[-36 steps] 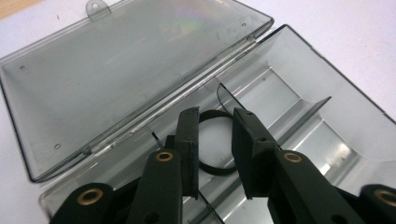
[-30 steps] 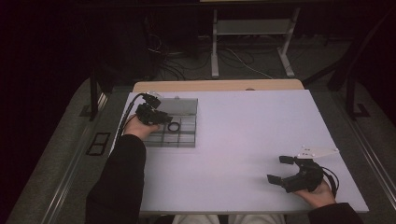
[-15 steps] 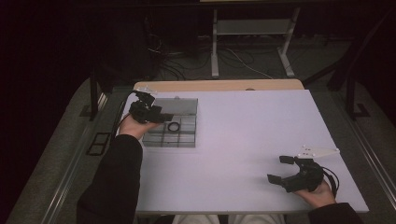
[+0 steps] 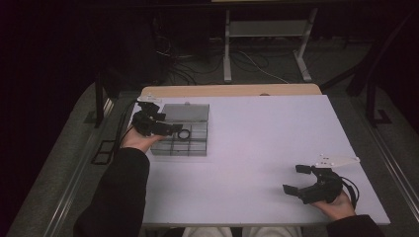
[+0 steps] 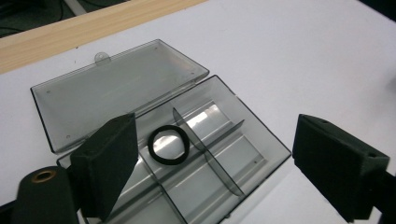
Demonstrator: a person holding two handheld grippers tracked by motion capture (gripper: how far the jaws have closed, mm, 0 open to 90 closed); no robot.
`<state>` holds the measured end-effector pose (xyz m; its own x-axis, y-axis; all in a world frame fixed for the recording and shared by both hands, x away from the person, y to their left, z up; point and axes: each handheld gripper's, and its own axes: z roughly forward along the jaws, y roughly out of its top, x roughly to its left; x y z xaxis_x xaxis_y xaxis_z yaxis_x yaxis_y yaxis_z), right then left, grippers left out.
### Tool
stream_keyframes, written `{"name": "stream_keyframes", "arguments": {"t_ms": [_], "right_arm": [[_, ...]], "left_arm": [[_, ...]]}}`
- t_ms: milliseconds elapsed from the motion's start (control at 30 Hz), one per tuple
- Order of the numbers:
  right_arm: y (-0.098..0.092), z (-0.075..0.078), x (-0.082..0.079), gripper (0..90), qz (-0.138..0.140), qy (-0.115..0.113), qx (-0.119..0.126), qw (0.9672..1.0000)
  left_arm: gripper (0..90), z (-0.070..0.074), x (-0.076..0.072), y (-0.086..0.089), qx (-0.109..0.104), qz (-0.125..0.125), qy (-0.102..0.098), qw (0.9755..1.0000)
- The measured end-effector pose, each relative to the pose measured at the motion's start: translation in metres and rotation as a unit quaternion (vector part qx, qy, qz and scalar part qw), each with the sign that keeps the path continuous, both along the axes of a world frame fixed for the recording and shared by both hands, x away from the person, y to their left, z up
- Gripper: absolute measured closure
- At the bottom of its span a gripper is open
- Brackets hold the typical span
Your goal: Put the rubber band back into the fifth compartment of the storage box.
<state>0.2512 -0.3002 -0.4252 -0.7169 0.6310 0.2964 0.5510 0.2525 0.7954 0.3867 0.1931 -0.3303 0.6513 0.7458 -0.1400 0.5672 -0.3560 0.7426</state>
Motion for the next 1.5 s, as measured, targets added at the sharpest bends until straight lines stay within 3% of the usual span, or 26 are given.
{"name": "stream_keyframes", "arguments": {"t_ms": [367,600,1200,1500], "right_arm": [[0.0,0.0,0.0,0.5,-0.001,0.002,0.0,1.0],[0.001,0.0,0.0,0.5,0.0,0.001,-0.002,1.0],[0.001,0.0,-0.001,0.5,-0.001,0.003,-0.003,1.0],[0.002,0.0,-0.001,0.5,-0.001,0.002,-0.004,1.0]], "left_arm": [[0.3,-0.006,-0.03,0.007,-0.026,0.01,-0.014,0.9995],[0.0,-0.012,-0.048,0.011,-0.047,0.015,-0.031,0.9983],[0.0,-0.03,-0.096,0.0,-0.073,-0.017,-0.052,0.9959],[0.0,-0.048,-0.112,-0.011,-0.07,-0.038,-0.042,0.996]]}}
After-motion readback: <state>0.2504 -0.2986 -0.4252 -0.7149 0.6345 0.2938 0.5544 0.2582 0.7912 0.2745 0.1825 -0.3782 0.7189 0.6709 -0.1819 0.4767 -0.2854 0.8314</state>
